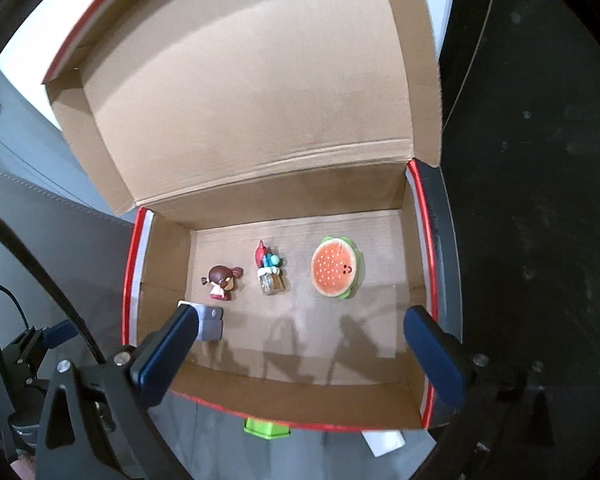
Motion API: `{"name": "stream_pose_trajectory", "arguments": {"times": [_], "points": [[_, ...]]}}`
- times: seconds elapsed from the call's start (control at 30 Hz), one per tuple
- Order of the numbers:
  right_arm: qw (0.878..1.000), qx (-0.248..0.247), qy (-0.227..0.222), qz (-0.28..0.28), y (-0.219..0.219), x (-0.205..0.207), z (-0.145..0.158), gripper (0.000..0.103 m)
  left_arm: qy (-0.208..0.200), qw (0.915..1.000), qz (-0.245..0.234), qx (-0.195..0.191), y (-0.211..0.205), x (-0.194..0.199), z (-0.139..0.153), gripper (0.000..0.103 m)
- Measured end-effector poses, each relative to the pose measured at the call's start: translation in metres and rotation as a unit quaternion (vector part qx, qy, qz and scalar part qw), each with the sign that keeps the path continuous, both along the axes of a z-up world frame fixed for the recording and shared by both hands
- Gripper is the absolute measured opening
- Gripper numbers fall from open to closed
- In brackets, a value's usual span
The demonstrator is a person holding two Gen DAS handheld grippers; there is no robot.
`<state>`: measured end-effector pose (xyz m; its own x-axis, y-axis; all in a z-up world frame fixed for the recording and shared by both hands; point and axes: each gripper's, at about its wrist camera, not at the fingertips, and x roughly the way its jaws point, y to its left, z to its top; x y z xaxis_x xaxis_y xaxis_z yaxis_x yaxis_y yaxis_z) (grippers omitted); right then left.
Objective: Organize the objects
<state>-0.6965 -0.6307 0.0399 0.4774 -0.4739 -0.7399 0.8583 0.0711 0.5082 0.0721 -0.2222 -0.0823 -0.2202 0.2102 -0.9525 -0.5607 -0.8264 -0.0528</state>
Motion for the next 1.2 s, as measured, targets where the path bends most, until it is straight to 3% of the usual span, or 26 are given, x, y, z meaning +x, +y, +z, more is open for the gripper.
{"name": "stream_pose_trajectory", "arguments": {"times": [0.5,1.2], "points": [[0.998,-0.058,-0.018,-0.024,0.052,-0.032,0.037,0.103,0.029,0.9983,-0.002,0.05,-0.026,0.041,0.039,0.103],[0.992,-0.116,-0.037,-0.026,0.14,-0.049,0.063,0.103,0.063,0.993,-0.003,0.1,-0.086,0.111,0.074,0.103]]}}
